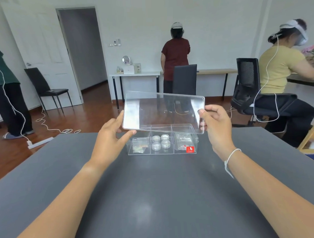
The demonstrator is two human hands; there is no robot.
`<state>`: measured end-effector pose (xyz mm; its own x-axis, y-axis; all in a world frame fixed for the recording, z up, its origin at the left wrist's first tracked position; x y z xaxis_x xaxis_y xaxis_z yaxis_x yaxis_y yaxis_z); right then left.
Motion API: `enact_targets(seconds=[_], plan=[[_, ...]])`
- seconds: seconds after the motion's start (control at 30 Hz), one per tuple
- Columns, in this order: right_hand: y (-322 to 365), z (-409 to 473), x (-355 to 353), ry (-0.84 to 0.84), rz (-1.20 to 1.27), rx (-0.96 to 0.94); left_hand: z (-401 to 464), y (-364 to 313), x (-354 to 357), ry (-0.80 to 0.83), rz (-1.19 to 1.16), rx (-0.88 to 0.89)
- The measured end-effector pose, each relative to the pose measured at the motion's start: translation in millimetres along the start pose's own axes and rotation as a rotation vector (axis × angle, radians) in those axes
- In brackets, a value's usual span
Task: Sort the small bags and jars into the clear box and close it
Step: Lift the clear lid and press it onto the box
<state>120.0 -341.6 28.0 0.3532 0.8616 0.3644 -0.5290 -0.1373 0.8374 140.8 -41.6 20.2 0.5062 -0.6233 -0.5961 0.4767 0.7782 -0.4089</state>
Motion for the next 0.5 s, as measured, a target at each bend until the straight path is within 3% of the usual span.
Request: enact_targets(seconds=[0.4,0.5], plan=[[-27.2,-12.8,4.6,0.457,-0.404,0.04,-9.0,2.5,1.8,0.018,-0.082,-0.065],[-33.2,-13.2,2.7,0.505,-0.466,0.072,-9.7,6.1,4.4,0.047,-0.095,-0.099]])
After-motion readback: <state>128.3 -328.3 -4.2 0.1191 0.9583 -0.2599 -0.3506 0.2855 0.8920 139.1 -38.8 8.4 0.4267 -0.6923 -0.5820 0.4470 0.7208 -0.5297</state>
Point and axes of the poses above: each hand's wrist, its own z-axis towards the middle knuckle, its own x-axis out of the palm, y = z × x, the point moved 7 cm from there along z, towards the middle knuckle, and after that the axes turned 11 degrees about z, right-handed, at the moved point
